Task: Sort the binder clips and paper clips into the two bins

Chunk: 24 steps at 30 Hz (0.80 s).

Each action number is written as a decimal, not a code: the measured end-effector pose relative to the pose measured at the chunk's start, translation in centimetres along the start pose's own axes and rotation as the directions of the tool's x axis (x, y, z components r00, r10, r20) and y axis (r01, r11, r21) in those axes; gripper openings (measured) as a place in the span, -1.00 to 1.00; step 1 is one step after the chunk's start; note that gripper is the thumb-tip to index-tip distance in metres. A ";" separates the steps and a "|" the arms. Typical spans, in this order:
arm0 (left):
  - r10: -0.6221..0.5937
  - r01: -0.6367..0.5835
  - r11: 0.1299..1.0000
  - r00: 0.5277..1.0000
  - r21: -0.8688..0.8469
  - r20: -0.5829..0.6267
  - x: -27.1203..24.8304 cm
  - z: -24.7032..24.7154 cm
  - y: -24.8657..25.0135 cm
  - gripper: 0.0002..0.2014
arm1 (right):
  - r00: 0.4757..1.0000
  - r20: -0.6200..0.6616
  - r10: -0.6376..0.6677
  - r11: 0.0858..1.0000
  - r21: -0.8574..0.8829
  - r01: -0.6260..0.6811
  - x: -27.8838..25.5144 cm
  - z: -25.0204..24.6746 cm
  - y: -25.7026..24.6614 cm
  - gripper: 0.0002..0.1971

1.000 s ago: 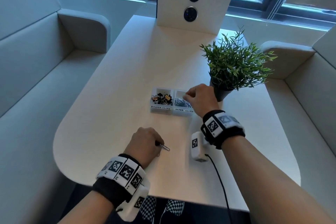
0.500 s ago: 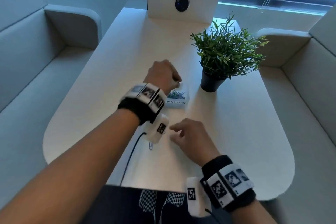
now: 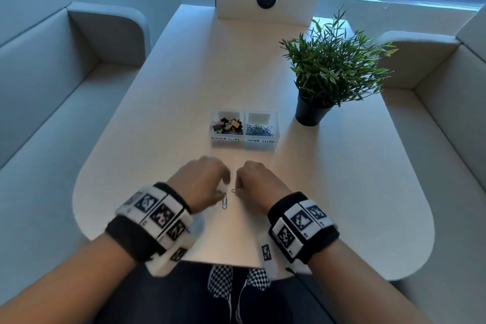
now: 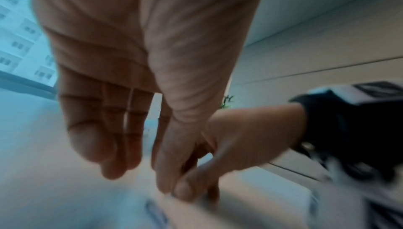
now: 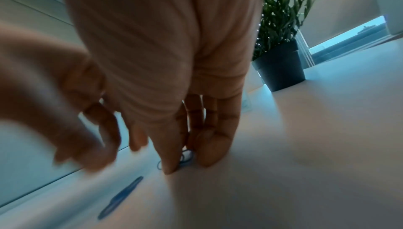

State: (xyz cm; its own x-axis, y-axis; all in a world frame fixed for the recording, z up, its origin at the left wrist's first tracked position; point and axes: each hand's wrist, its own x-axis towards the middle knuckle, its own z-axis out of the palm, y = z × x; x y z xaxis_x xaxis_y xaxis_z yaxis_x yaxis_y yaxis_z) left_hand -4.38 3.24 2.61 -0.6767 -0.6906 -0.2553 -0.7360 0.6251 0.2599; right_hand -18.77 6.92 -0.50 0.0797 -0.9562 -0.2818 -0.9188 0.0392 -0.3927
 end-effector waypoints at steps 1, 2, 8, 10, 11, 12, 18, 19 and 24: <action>0.047 -0.047 0.999 0.998 -0.007 0.031 -0.5 0.9 -0.1 -0.70 | 1.000 0.028 0.005 1.000 -0.019 -0.004 -0.1 -0.1 0.0 -0.82; 0.092 -0.092 0.996 0.995 -0.003 0.038 -0.7 1.5 -0.2 -0.65 | 0.999 0.039 0.015 1.000 -0.019 -0.015 -0.2 -0.4 0.2 -0.84; 0.144 -0.145 0.986 0.989 0.082 0.018 0.4 2.3 -0.7 -0.73 | 0.846 -0.512 0.150 0.970 0.243 -0.026 1.2 -6.4 2.2 -0.98; 0.146 -0.151 0.983 0.988 0.100 0.053 0.8 1.8 -0.4 -0.76 | 0.824 -0.540 0.169 0.971 0.233 -0.047 2.9 -7.5 2.5 -0.95; 0.143 -0.151 0.982 0.987 0.110 0.078 1.0 1.6 -0.3 -0.76 | 0.841 -0.510 0.180 0.974 0.212 -0.080 3.6 -7.6 2.5 -0.91; 0.139 -0.151 0.982 0.985 0.114 0.107 1.3 1.4 -0.2 -0.77 | 0.847 -0.496 0.192 0.976 0.191 -0.109 4.1 -7.3 2.6 -0.87; 0.124 -0.164 0.978 0.954 0.126 0.274 2.5 0.6 -0.6 -0.82 | 0.754 -0.635 0.168 0.981 0.182 -0.066 1.5 -4.5 2.1 -0.84; 0.128 -0.168 0.979 0.949 0.118 0.289 2.6 0.5 -0.7 -0.83 | 0.766 -0.622 0.164 0.980 0.191 -0.054 0.8 -3.9 2.1 -0.85; 0.159 -0.186 0.979 0.949 0.078 0.274 2.4 0.5 -1.3 -0.90 | 0.824 -0.528 0.208 0.954 0.297 -0.051 -1.8 -1.6 2.7 -0.90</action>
State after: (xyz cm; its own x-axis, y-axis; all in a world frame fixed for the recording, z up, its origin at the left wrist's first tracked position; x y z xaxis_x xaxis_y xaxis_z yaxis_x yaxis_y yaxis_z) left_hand -5.08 0.98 1.22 -0.7640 -0.4562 -0.4563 -0.5965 0.7690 0.2298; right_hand -21.99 8.25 0.34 -0.3294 -0.9325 0.1482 -0.7655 0.1719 -0.6200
